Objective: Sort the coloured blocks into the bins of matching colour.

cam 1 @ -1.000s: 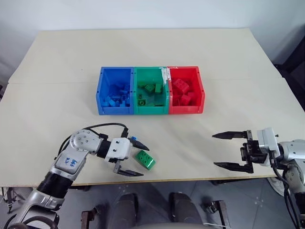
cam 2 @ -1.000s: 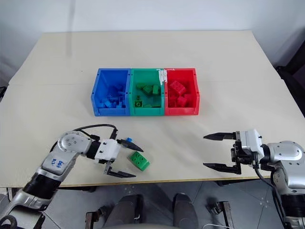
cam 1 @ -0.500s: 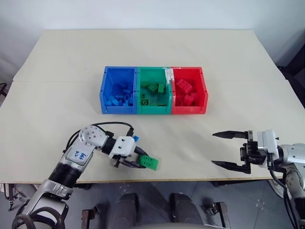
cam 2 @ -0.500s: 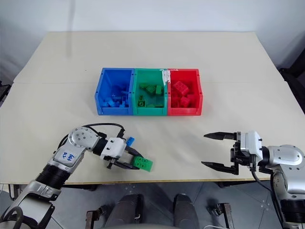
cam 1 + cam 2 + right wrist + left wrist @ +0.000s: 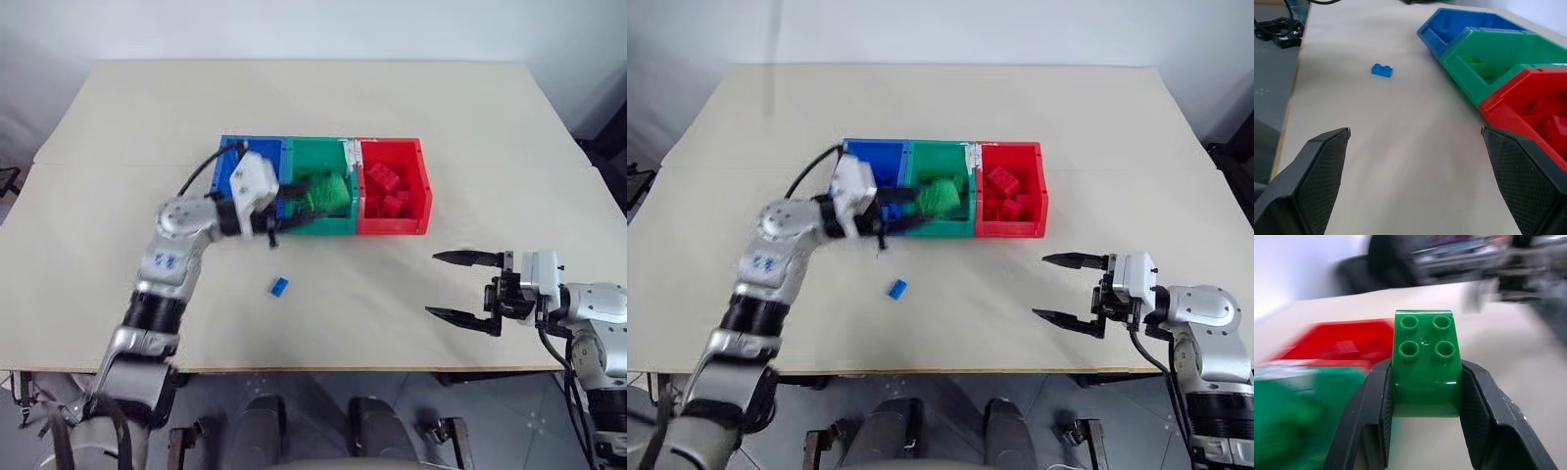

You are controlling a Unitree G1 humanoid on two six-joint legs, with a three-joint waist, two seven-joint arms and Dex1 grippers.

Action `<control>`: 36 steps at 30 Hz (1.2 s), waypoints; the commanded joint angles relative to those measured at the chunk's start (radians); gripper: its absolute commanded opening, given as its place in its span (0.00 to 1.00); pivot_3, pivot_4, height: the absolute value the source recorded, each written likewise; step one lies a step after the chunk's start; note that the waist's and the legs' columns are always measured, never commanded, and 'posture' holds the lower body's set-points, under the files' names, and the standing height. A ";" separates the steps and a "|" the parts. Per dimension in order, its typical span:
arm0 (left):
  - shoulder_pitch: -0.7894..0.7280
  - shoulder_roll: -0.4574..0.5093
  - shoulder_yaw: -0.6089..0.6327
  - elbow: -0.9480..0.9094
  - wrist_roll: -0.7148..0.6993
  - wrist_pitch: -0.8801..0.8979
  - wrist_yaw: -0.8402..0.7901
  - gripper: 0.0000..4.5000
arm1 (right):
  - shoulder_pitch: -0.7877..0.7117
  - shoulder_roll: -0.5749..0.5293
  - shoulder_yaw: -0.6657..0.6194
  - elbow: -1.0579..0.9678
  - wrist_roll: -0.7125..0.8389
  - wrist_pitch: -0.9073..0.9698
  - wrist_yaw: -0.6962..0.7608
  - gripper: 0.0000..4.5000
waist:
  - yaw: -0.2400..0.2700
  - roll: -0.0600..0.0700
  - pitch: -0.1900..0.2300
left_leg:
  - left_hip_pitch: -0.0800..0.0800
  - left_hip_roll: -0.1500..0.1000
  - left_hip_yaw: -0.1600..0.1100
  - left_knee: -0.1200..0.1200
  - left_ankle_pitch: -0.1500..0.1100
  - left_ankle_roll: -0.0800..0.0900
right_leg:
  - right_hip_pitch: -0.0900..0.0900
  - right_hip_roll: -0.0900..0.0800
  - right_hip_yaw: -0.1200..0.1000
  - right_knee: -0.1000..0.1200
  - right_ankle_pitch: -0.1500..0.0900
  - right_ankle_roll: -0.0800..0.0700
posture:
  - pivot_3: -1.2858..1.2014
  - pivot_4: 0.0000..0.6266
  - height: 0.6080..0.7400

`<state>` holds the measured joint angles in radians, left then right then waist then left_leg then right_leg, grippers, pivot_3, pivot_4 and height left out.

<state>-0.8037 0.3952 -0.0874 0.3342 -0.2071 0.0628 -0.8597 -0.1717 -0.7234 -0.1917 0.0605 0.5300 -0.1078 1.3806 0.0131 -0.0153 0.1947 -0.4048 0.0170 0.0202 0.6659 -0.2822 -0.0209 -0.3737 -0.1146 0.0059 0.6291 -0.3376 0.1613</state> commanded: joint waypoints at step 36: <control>1.035 0.287 0.566 -0.371 -0.203 -0.205 -0.128 0.98 | -0.186 0.085 0.095 0.159 -0.011 -0.043 0.072 1.00 | -0.013 0.000 0.000 | 0.002 0.010 0.003 -0.004 -0.007 0.004 | -0.001 -0.002 -0.002 -0.002 0.000 -0.005 | 0.52 0.24 1.00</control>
<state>0.2265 0.6867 0.4755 0.0110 -0.4016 -0.1308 -0.9962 -0.3458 -0.6331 -0.0841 0.2150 0.5162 -0.1307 1.4346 0.0004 -0.0154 0.1944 -0.4029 0.0272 0.0232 0.6623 -0.2893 -0.0174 -0.3749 -0.1163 0.0036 0.6272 -0.3374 0.1561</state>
